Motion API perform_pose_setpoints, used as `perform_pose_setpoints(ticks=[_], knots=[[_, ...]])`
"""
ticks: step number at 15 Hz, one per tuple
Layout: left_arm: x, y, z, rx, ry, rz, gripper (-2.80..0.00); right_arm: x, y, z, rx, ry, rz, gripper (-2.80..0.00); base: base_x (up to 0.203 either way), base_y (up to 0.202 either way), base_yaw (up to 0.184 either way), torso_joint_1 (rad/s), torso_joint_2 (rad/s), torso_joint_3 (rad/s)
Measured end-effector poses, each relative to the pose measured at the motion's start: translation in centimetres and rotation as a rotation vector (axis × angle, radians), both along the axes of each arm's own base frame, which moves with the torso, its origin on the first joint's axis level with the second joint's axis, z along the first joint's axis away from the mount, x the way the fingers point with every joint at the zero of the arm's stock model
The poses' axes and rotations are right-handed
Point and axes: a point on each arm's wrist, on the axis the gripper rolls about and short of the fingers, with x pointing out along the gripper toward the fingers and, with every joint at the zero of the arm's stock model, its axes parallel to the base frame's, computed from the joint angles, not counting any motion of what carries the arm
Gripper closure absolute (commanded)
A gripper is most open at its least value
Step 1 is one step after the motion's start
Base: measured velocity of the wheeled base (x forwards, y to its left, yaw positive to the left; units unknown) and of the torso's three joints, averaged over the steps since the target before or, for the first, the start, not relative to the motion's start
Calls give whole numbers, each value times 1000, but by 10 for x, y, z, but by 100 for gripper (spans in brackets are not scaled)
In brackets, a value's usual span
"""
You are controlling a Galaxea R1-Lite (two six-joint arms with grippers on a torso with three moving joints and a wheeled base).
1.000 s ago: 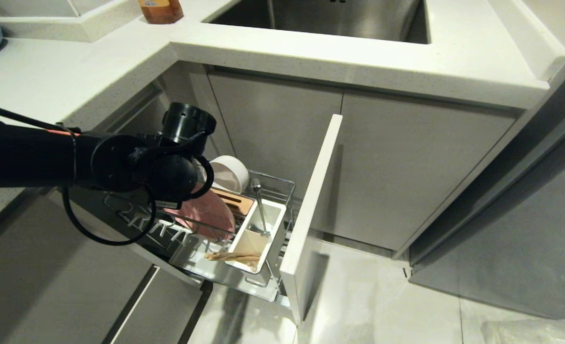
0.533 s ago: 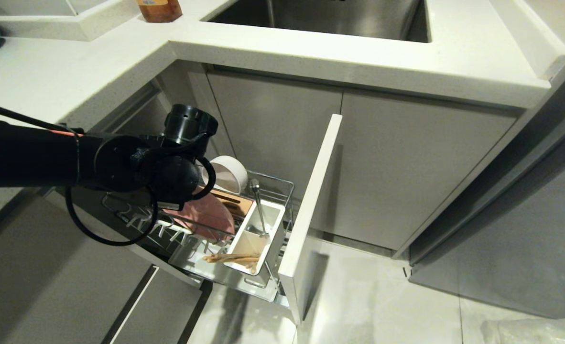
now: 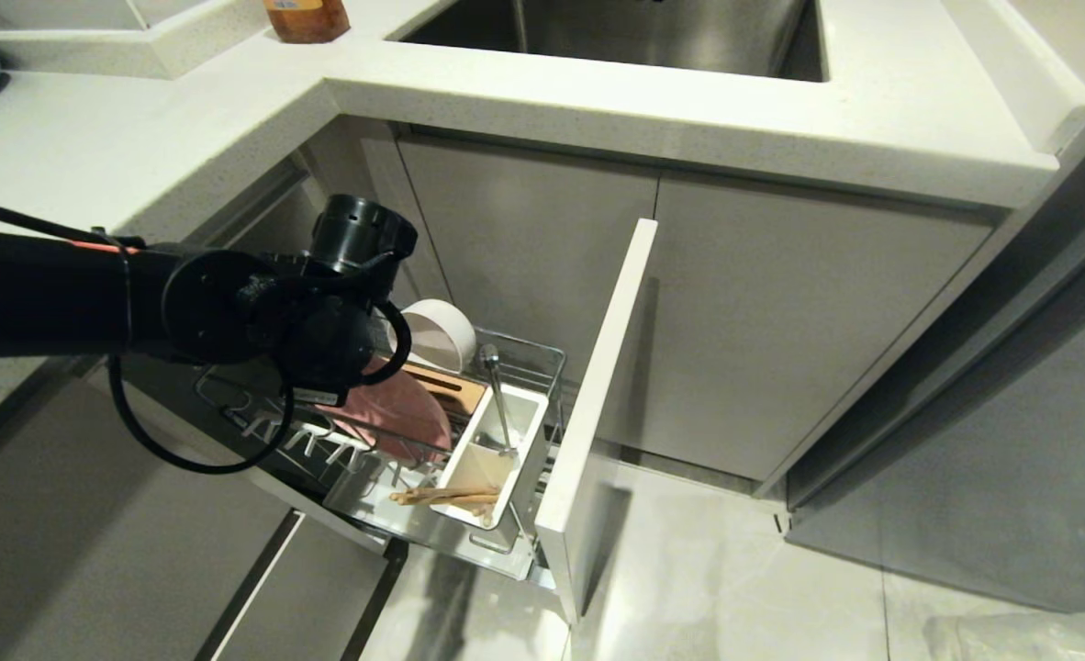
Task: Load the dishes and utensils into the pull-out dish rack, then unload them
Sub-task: Pick up the plate and place it in the cupboard
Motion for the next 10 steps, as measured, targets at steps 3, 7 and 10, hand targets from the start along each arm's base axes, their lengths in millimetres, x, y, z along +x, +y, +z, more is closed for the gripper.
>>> perform_pose_setpoints(ticks=[3, 7, 10], knots=[[-11, -2, 9, 3, 7, -22, -280, 0, 0, 0, 0, 0, 0, 0, 0, 0, 0, 0, 0, 0], [-31, -7, 26, 1, -2, -64, -280, 0, 0, 0, 0, 0, 0, 0, 0, 0, 0, 0, 0, 0], [-49, -7, 43, -6, -22, -94, 0, 0, 0, 0, 0, 0, 0, 0, 0, 0, 0, 0, 0, 0]])
